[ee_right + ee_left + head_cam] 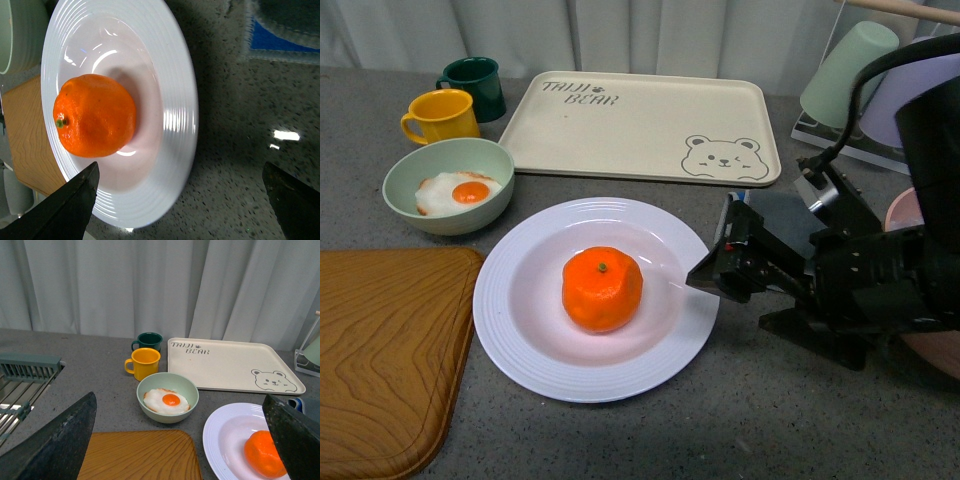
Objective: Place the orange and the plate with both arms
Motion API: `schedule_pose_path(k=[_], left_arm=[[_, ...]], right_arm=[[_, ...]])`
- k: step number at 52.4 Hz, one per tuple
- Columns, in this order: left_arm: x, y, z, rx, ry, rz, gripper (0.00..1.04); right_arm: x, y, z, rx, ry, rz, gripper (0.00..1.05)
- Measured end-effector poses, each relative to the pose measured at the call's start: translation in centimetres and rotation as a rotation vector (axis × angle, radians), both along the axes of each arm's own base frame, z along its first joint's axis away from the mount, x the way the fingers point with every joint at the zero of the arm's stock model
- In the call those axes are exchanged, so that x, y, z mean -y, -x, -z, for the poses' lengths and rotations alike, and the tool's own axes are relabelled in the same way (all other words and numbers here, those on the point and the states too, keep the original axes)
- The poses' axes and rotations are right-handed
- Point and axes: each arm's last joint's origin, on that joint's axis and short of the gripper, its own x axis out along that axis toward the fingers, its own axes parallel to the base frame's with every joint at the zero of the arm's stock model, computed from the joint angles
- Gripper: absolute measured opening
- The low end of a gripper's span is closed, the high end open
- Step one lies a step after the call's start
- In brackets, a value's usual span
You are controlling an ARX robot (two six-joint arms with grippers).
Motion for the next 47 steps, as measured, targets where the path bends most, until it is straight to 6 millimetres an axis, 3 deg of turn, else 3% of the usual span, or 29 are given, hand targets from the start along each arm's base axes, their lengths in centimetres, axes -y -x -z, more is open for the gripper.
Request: schedule_pose_path(k=[16,40,47], left_arm=[[0.0,0.0,0.0,0.000,0.000,0.000,0.98],[0.0,0.0,0.0,0.000,0.000,0.000,0.98],[0.0,0.0,0.0,0.000,0.000,0.000,0.98]], right_arm=[[-2.0,-2.5,1.5,-0.101,-0.035,0.016,0.95],[-3.0,-4.3,3.1,-0.258,0.010,0.091,0.28],[-3.2,-4.4,3.0,-0.267,-0.004,0.078,0.15]])
